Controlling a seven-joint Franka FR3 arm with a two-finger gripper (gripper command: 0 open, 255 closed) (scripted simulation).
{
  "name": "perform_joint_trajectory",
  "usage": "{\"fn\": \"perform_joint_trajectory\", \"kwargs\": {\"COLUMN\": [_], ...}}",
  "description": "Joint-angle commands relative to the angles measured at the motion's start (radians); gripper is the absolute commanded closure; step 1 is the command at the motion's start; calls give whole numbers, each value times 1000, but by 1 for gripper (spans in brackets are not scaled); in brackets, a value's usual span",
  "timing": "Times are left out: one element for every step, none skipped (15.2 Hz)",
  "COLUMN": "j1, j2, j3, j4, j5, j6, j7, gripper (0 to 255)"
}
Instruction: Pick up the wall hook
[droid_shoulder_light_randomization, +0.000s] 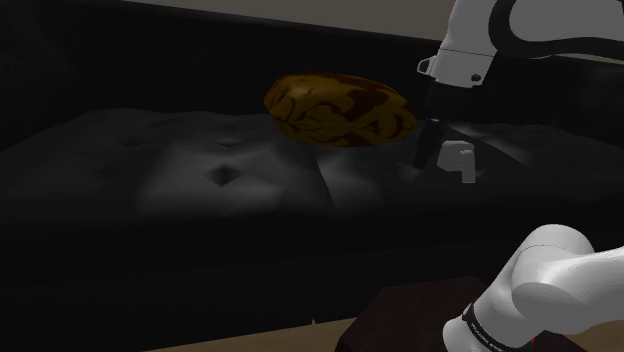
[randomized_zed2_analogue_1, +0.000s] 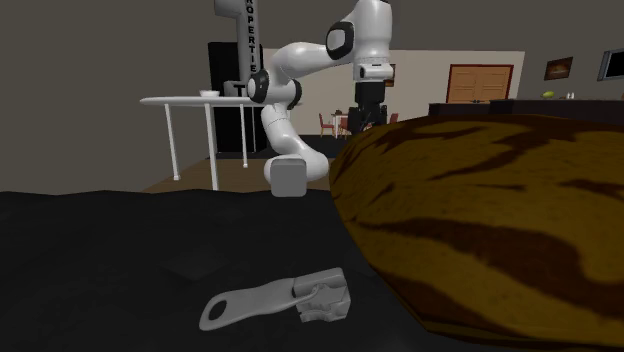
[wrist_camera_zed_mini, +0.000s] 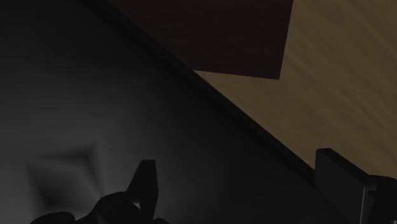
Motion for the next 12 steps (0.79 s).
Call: {"fn": "perform_joint_trajectory", "kwargs": {"j1": [0, -15, -30, -45, -60, -74, -89, -103, -118, -132, -146, -161], "j2": [0, 4, 9, 14, 20, 26, 33, 41, 49, 57, 66, 76], "j3": [0, -24, -47, -71, -94, -118, -141, -164, -187, -210, -233, -256], "j4": [0, 3, 7, 12, 16, 22, 27, 33, 40, 47, 54, 62], "j5": [0, -8, -16, -23, -32, -40, -48, -56, -64, -72, -81, -89], "j6": [0, -9, -17, -26, -34, -42, -51, -59, -67, -75, -83, -91], "j7": [0, -5, -9, -14, -19, -24, -28, -33, -38, -43, -48, -53], "gripper": [0, 0, 0, 0, 0, 0, 0, 0, 0, 0, 0, 0]}}
